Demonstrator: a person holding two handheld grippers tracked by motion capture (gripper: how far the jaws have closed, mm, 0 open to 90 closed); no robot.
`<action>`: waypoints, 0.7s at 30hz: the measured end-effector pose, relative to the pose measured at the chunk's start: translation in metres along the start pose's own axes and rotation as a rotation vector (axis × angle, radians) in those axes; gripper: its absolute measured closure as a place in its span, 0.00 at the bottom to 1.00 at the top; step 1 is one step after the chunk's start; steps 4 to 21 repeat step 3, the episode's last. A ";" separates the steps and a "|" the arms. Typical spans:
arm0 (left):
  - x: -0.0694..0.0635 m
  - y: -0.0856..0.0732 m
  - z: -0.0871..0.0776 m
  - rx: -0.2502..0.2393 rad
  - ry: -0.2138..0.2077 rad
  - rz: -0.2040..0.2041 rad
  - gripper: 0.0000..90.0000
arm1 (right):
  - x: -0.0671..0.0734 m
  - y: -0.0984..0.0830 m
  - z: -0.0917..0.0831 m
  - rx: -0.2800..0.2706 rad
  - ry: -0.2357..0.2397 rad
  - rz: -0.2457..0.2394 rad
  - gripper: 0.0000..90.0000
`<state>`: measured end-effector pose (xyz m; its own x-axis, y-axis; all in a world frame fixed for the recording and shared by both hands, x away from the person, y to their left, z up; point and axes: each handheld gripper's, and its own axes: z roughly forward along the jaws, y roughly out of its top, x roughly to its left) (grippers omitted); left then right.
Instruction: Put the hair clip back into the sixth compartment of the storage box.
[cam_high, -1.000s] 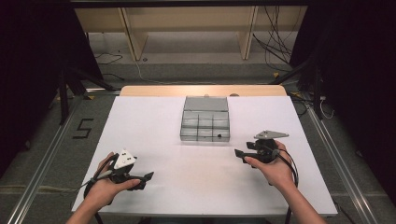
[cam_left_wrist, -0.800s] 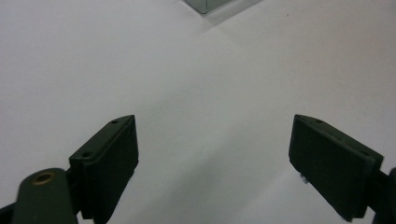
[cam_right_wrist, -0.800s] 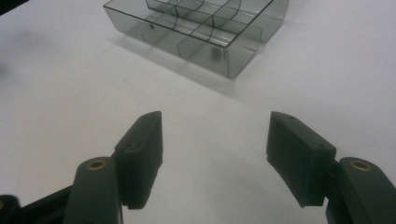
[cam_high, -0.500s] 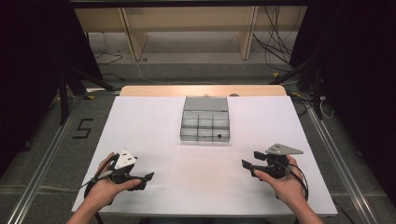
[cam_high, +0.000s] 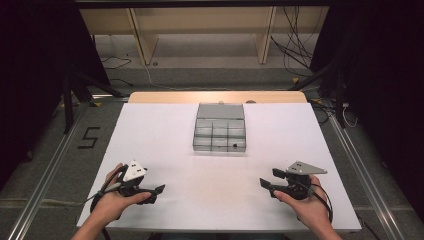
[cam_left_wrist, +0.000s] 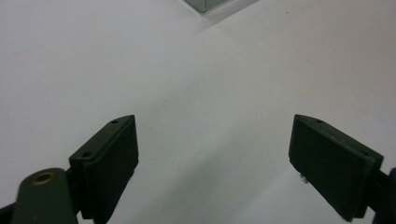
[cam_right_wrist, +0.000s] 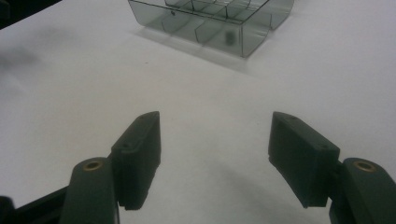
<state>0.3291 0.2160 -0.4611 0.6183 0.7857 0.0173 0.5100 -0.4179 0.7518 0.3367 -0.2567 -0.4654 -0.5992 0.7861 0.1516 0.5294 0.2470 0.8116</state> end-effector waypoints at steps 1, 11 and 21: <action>0.000 0.000 0.000 0.001 0.000 -0.001 0.17 | 0.000 0.000 0.000 -0.002 -0.001 0.002 0.39; 0.001 0.000 0.000 0.003 -0.001 -0.003 0.17 | -0.002 0.000 -0.001 -0.008 -0.001 0.005 0.38; 0.001 0.000 0.000 0.003 -0.001 -0.003 0.17 | -0.002 0.000 -0.001 -0.008 -0.001 0.005 0.38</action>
